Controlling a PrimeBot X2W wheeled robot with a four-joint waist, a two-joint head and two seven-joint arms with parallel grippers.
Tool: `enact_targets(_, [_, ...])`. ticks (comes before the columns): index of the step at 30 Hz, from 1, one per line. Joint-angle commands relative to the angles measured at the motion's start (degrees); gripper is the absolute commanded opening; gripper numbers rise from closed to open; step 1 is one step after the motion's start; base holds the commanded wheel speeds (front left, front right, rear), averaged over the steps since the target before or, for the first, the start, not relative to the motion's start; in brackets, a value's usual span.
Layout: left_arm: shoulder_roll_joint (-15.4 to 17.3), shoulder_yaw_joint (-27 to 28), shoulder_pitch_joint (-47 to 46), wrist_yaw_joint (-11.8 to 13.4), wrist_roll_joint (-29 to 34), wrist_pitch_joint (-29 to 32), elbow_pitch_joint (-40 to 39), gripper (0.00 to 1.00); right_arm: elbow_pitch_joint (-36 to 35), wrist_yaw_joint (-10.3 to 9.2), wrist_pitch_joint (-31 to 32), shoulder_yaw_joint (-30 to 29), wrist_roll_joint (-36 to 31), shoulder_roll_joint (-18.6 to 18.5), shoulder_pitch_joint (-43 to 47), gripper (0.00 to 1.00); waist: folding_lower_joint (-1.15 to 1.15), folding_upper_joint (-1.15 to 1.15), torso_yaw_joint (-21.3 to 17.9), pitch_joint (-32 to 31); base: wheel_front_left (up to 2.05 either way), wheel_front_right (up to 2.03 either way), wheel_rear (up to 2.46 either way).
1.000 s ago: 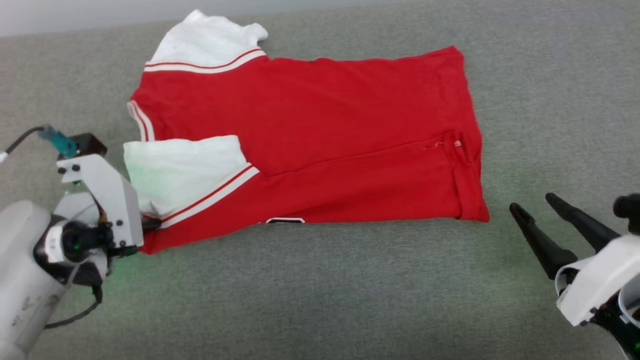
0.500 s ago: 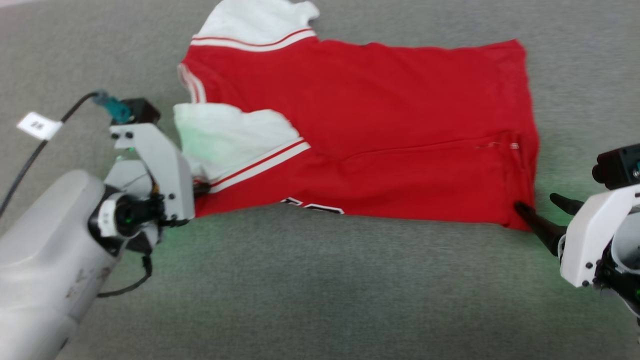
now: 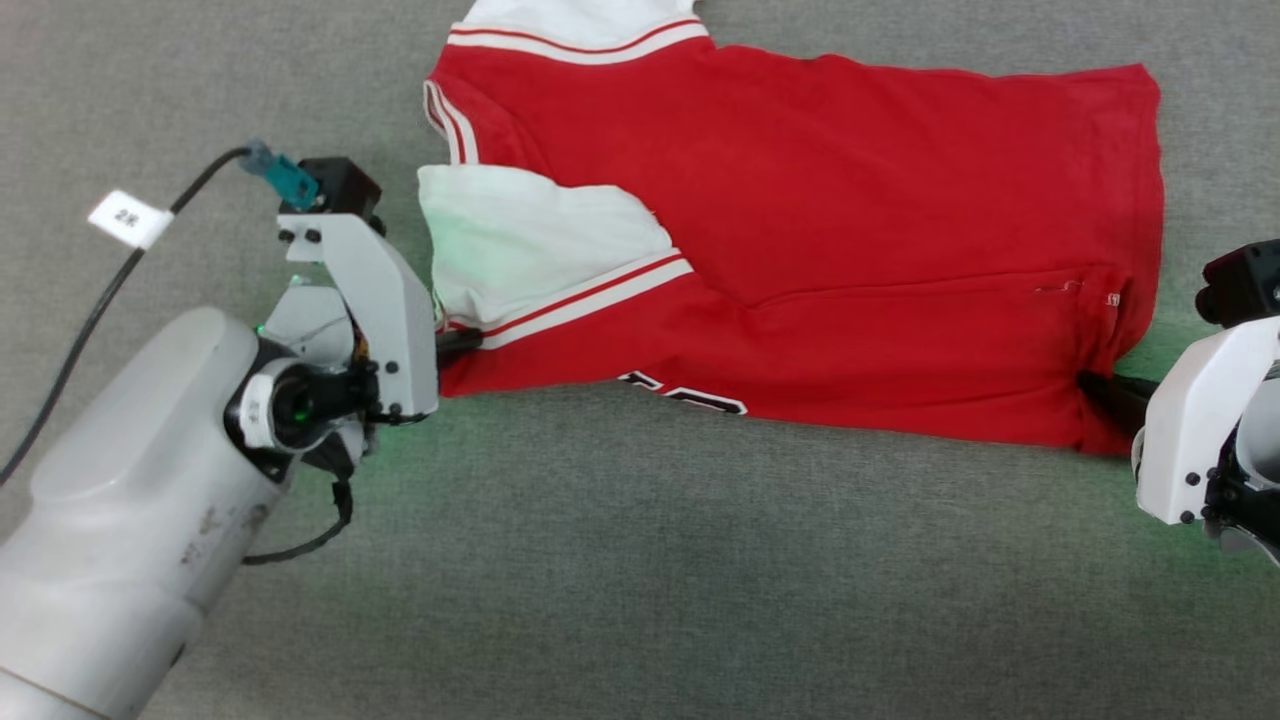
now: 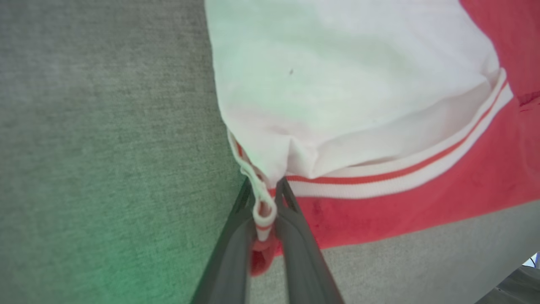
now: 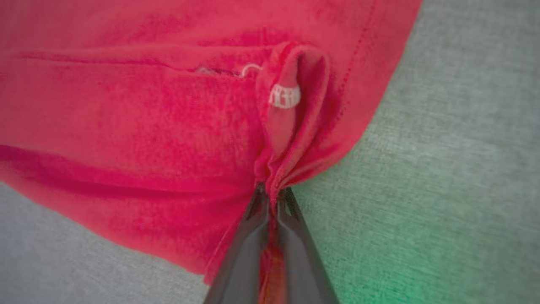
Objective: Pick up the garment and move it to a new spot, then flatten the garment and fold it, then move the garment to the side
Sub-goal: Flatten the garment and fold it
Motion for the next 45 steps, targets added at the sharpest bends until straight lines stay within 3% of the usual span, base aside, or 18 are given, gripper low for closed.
enact_targets(1, [-0.85,-1.16,1.39,0.1,0.1,-0.12,1.74,0.0,3.16,-0.08,1.8,2.14,0.23,0.99,2.47,0.0,0.0,0.0,0.05,-0.24,0.0,0.0,0.0])
enact_targets(10, [1.1,-0.76,1.16,0.51,-0.58,1.88,2.05,0.0,1.06,-0.08,2.32,0.14,1.94,-0.5,2.72,0.0,0.0,0.0,-0.33,-3.15,0.0,0.0,0.0])
enact_targets(18, [3.36,-0.61,1.15,2.33,-0.91,4.52,-1.0,0.0,-2.73,-0.08,4.28,-0.34,3.3,-1.62,3.41,0.0,0.0,0.0,0.1,-6.93,0.0,0.0,0.0])
enact_targets(28, [8.03,-0.98,3.51,7.03,-1.38,8.7,-9.15,0.0,-9.53,-0.08,11.05,-1.64,5.33,-3.05,6.56,0.0,0.0,0.0,1.44,-11.11,0.0,0.0,0.0])
enact_targets(39, [15.41,-1.15,10.05,15.67,-2.72,13.18,-23.72,0.0,-16.19,-0.08,18.26,-6.86,5.42,-4.04,13.2,0.0,0.0,0.0,1.84,-11.65,0.0,0.0,0.0])
enact_targets(45, [15.25,-1.9,13.57,17.38,-3.01,12.23,-27.5,0.0,-16.49,-0.08,18.88,-8.13,3.8,-2.95,16.65,0.0,0.0,0.0,1.19,-10.58,0.0,0.0,0.0])
